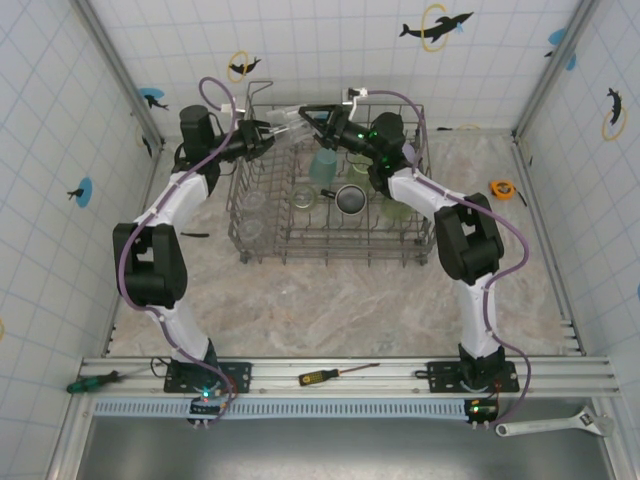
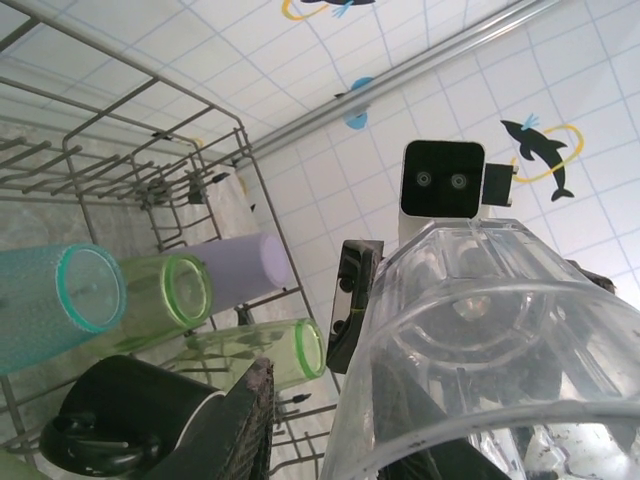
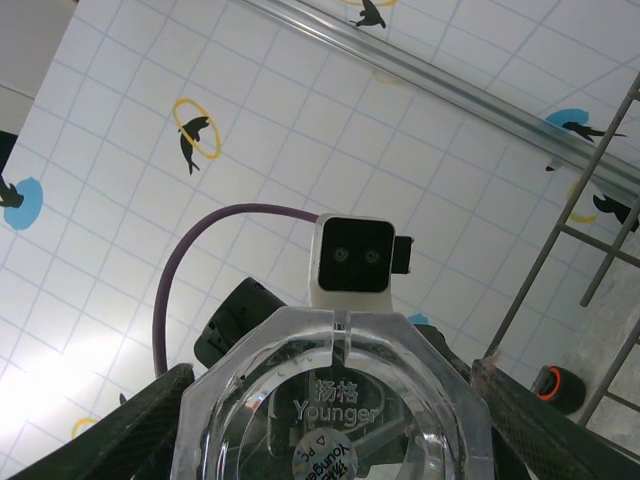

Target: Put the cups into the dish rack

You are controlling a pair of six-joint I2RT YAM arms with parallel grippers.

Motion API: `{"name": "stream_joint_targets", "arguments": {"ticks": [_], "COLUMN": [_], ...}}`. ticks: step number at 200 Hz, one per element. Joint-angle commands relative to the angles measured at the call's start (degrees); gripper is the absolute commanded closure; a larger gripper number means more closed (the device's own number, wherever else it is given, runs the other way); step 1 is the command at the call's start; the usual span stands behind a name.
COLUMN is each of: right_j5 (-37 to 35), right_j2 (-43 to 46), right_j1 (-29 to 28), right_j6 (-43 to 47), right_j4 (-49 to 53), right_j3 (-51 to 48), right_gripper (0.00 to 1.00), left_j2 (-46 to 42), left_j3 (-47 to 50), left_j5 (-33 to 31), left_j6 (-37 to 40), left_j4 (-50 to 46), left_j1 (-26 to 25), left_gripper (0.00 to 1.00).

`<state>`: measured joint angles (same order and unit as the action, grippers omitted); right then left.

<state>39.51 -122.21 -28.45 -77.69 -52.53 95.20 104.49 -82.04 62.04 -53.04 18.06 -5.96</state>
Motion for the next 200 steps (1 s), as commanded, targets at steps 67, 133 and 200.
{"name": "stream_joint_targets", "arguments": {"ticks": [67, 133, 200], "right_j5": [-1.69, -3.89, -5.65], "right_j2": [1.00, 3.31, 2.97], "right_j1": [0.23, 0.32, -0.12], "right_j6": [5.69, 14.11, 21.88], "right_j4": [1.29, 10.84, 21.59], "right_j3": [2.89, 3.64, 8.15], "right_gripper": [0.65, 0.66, 0.68], "left_j2": [-1.86, -5.90, -10.10], "left_j3": [0.78, 0.71, -0.05], "left_j5": [-1.12, -3.64, -8.31], "left_j6": [0.13, 1.72, 7.39], "left_j4": [-0.79, -3.47, -11.01], "left_j1": [1.71, 2.88, 4.00], "left_gripper": [0.49, 0.23, 0.03]}}
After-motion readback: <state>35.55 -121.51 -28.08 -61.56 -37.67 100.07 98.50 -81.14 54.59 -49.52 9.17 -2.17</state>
